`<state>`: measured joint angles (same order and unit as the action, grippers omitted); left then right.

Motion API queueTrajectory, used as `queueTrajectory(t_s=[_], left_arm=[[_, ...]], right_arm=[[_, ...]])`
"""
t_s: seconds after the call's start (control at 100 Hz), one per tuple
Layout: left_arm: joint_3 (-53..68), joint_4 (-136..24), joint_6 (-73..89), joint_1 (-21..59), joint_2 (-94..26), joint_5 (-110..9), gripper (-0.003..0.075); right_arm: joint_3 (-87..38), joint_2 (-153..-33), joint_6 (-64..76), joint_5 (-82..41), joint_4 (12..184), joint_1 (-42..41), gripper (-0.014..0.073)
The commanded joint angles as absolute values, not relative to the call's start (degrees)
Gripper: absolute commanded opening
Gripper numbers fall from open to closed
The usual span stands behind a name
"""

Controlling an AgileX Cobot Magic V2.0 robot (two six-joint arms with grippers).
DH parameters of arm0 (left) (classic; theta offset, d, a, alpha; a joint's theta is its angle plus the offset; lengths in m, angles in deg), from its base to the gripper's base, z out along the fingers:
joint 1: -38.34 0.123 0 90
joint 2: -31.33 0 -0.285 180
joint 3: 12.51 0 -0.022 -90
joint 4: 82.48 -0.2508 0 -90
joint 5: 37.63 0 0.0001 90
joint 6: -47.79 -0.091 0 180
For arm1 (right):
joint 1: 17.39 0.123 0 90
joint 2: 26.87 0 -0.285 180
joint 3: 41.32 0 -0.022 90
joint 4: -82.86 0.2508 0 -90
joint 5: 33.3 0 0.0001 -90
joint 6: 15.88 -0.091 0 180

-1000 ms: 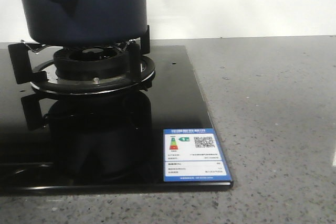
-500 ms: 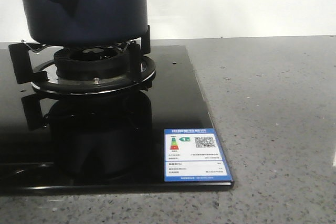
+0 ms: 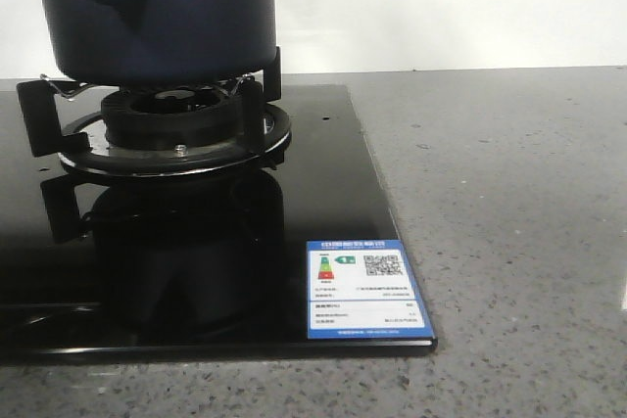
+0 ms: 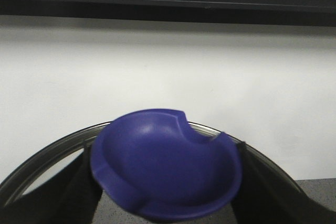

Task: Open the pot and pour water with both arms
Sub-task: 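Carry the cup back and lower it onto the counter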

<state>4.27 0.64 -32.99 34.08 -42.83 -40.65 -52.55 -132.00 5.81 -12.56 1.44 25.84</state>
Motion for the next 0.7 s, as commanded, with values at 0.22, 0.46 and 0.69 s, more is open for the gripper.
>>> queueTrajectory(t_s=[0.22, 0.46, 0.69], left_arm=[[2.24, 0.85, -32.86, 34.23, -41.06, -40.32, 0.0399], [2.24, 0.85, -32.86, 34.23, -41.06, -40.32, 0.0399], [2.24, 0.85, -32.86, 34.23, -41.06, -40.79, 0.0399]], right_arm=[[-54.72, -128.97, 6.01, -13.31, -1.29, 25.80, 0.0332], [-54.72, -128.97, 5.91, -13.31, -1.29, 25.80, 0.0332], [-54.72, -128.87, -1.39, -11.84, 0.26, 25.80, 0.0332]])
